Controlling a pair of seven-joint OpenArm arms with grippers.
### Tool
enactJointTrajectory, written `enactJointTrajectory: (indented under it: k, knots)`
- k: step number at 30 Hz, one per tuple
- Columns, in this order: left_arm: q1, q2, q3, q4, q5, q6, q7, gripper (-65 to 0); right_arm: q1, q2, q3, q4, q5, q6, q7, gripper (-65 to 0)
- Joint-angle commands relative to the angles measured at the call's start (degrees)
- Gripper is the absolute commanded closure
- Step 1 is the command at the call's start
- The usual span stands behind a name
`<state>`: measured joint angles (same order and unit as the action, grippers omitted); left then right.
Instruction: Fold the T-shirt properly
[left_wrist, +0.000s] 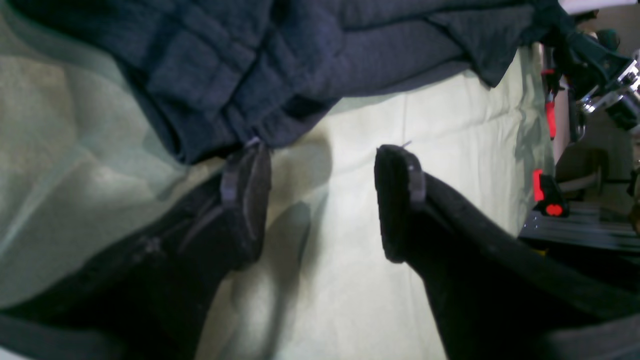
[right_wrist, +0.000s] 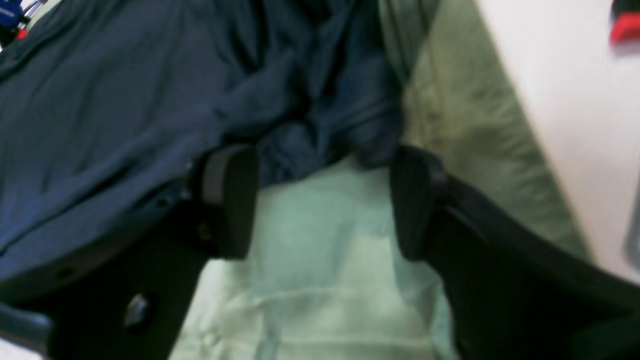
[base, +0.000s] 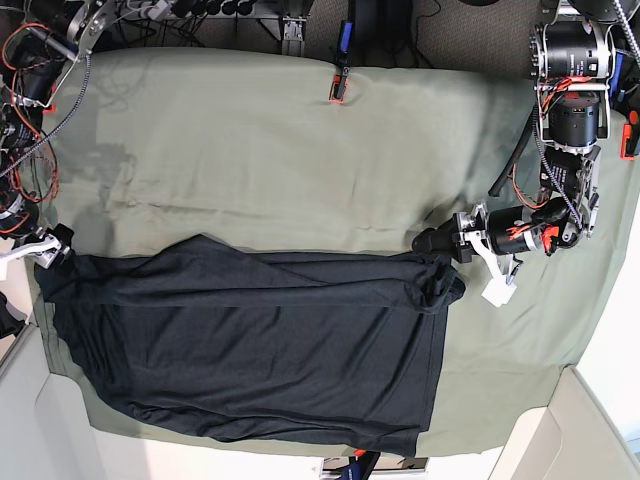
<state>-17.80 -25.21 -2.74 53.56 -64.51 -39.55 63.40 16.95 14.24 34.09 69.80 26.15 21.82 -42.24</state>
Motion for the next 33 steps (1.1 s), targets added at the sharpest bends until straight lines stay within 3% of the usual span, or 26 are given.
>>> enactJointTrajectory:
  k: [1, 3, 11, 23, 27, 33]
  knots:
    - [-1.22, -0.66, -0.24, 0.57, -0.59, -0.45, 0.02, -36.1, 1.22, 0.22, -0.04, 0.96, 1.27, 0.5, 1.31, -41.1]
    - [-1.22, -0.5, -0.24, 0.57, -0.55, -0.45, 0.02, -36.1, 1.31, -0.81, -0.09, -0.07, 0.7, 0.55, 2.1, -41.1]
    - [-1.18, -0.04, -0.24, 0.57, 0.11, -0.45, 0.31, -36.1, 2.95, -1.9, -0.96, -10.78, -2.62, 0.46, 13.66, -41.1]
    - [-0.9, 0.46, -0.24, 0.57, -1.33, -0.45, 1.07, -36.1, 6.93, -1.88, -0.96, -12.28, -3.28, 0.46, 14.84, -41.1]
    - [-1.18, 1.68, -0.31, 0.57, 4.24, -0.45, -3.28, -36.1, 7.78, -1.88, -1.27, -12.31, -3.34, 0.48, 14.56, -41.1]
    - [-1.92, 4.31, -2.4, 0.52, 14.05, 4.33, -8.57, -36.1, 7.76, -1.88, -1.6, -12.31, -4.13, 0.48, 12.63, -41.1]
